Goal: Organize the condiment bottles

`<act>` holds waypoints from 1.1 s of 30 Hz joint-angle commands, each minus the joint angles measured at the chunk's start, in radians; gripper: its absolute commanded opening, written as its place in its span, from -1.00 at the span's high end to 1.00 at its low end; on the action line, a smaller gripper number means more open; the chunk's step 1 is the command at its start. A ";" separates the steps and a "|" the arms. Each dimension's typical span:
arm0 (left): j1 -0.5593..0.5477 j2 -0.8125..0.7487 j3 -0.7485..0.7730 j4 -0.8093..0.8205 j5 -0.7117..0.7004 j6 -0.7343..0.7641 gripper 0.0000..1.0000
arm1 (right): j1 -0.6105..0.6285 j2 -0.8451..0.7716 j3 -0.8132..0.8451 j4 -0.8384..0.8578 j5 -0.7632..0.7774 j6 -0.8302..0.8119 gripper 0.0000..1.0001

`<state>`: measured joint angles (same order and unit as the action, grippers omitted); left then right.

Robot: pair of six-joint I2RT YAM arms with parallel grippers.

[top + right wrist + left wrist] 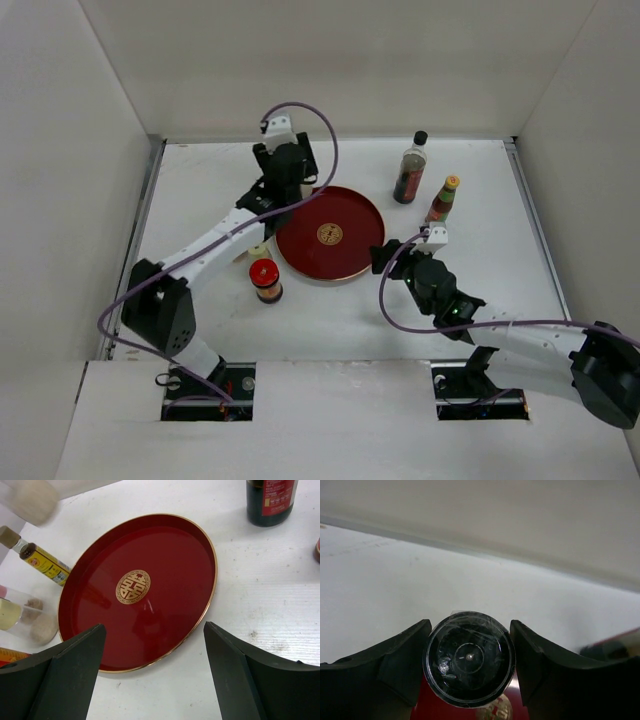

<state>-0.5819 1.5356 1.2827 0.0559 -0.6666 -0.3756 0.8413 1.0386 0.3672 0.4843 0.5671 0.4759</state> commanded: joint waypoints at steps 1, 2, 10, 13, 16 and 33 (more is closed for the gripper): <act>-0.031 0.056 0.046 0.074 0.032 -0.022 0.17 | -0.011 -0.020 -0.011 0.060 0.004 0.007 -0.72; -0.037 0.072 0.043 0.079 0.032 -0.028 0.17 | -0.011 -0.020 -0.011 0.060 0.002 0.007 -0.72; -0.048 0.198 0.030 0.133 0.071 -0.040 0.17 | -0.009 -0.008 -0.005 0.060 -0.001 0.006 -0.73; -0.042 0.244 0.036 0.156 0.073 -0.036 0.18 | -0.009 -0.014 -0.007 0.060 0.002 0.004 -0.74; -0.039 0.280 0.047 0.153 0.082 -0.028 0.18 | -0.012 -0.014 -0.010 0.060 -0.003 0.009 -0.74; -0.054 0.255 0.020 0.183 0.045 0.007 -0.68 | -0.011 -0.009 -0.004 0.060 0.002 0.001 -0.78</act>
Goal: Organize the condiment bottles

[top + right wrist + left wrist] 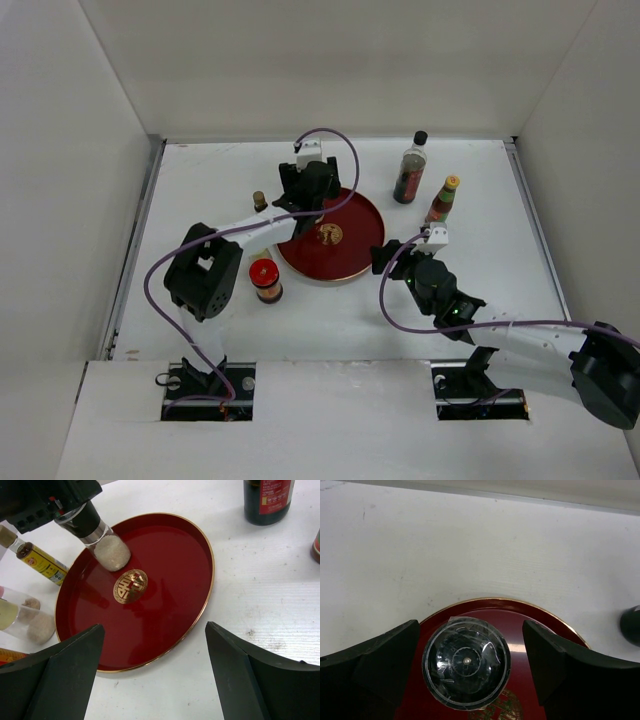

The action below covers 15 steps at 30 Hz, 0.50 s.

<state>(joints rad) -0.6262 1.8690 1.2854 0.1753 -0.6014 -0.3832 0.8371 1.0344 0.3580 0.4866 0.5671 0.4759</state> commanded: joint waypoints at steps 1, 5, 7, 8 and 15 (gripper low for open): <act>-0.011 -0.093 0.012 0.064 -0.018 0.015 -0.69 | -0.007 -0.007 0.006 0.058 0.002 0.000 -0.78; -0.005 -0.178 -0.024 0.044 -0.008 0.014 -0.67 | -0.007 0.001 0.004 0.058 -0.009 0.009 -0.78; 0.001 -0.237 -0.066 0.043 0.003 0.010 -0.67 | -0.007 0.003 0.009 0.058 -0.004 0.001 -0.79; 0.009 -0.272 -0.093 0.038 0.002 0.007 -0.66 | -0.007 0.004 0.010 0.058 -0.001 0.000 -0.79; 0.108 -0.493 -0.277 -0.054 0.029 -0.075 -0.52 | -0.007 0.019 0.013 0.058 -0.006 0.004 -0.79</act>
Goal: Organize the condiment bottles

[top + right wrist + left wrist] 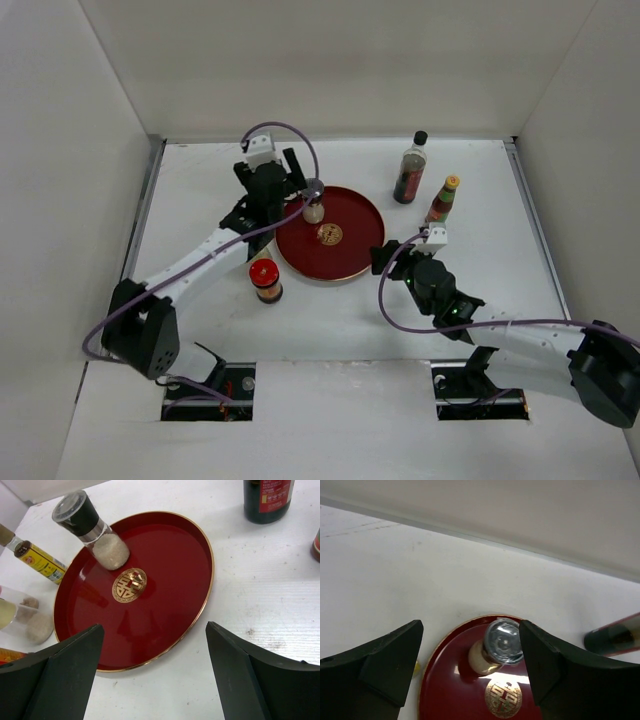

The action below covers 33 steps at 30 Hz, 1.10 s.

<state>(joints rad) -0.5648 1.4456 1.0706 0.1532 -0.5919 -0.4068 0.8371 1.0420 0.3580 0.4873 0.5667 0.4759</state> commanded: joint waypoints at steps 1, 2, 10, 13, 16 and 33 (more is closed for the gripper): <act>0.067 -0.086 -0.083 -0.040 0.042 -0.061 -0.51 | -0.005 0.019 0.015 0.057 -0.005 0.004 -0.79; 0.090 -0.096 -0.095 -0.050 0.056 -0.070 -0.49 | -0.005 0.027 0.016 0.059 -0.007 0.004 -0.79; 0.167 -0.005 -0.078 -0.095 0.096 -0.076 -0.34 | 0.003 0.050 0.025 0.062 -0.010 0.000 -0.80; 0.184 0.044 -0.057 -0.092 0.098 -0.075 -0.24 | 0.003 0.061 0.029 0.062 -0.013 -0.002 -0.80; 0.190 0.079 -0.041 -0.089 0.099 -0.075 -0.08 | 0.006 0.056 0.029 0.062 -0.005 -0.008 -0.80; 0.119 -0.070 -0.069 -0.060 0.057 -0.049 0.61 | 0.004 0.067 0.030 0.063 -0.007 -0.005 -0.82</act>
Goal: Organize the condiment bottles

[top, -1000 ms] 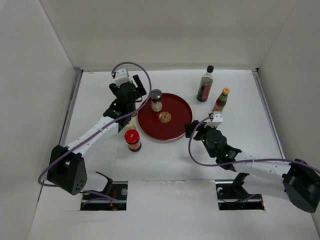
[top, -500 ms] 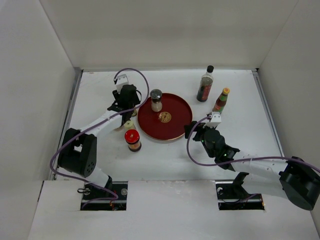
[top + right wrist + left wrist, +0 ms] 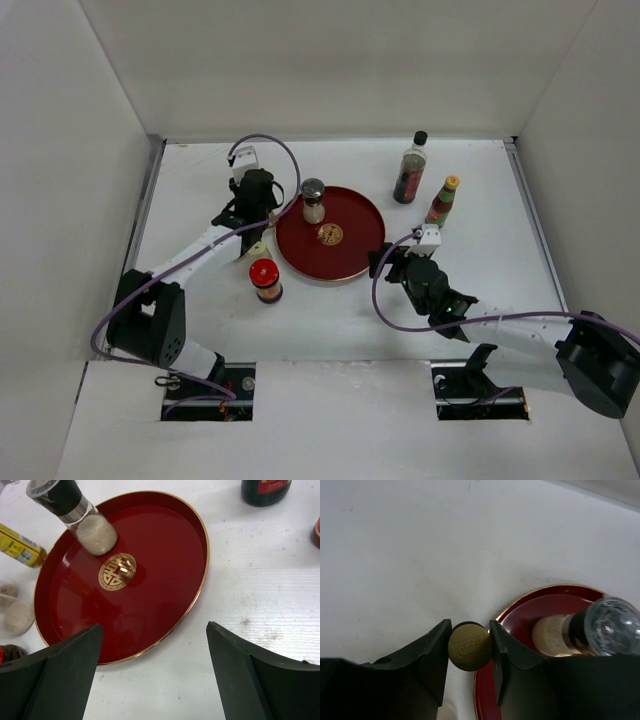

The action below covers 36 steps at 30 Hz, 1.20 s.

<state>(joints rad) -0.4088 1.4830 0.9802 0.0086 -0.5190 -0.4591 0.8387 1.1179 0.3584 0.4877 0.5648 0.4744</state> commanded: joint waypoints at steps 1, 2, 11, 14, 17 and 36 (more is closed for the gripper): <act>-0.054 -0.118 0.026 0.083 -0.019 0.004 0.61 | 0.000 -0.007 0.028 0.063 -0.009 0.001 -0.82; -0.067 -0.125 0.026 0.088 -0.021 0.004 0.61 | 0.000 -0.003 0.028 0.063 -0.011 0.003 -0.82; -0.164 -0.024 0.061 0.113 -0.024 0.007 0.61 | 0.001 -0.007 0.030 0.065 -0.003 -0.010 -0.81; -0.175 0.028 0.078 0.129 -0.041 0.014 0.60 | 0.003 -0.015 0.025 0.066 -0.002 -0.010 -0.82; -0.181 0.056 0.089 0.137 -0.068 0.036 0.59 | 0.000 -0.009 0.025 0.066 -0.008 -0.005 -0.82; -0.235 -0.024 0.015 0.197 -0.134 0.056 -0.47 | 0.003 -0.015 0.025 0.066 -0.003 -0.011 -0.82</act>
<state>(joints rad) -0.6323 1.5600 0.9966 0.1532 -0.6216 -0.4114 0.8387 1.1183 0.3584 0.4877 0.5648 0.4683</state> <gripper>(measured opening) 0.732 0.909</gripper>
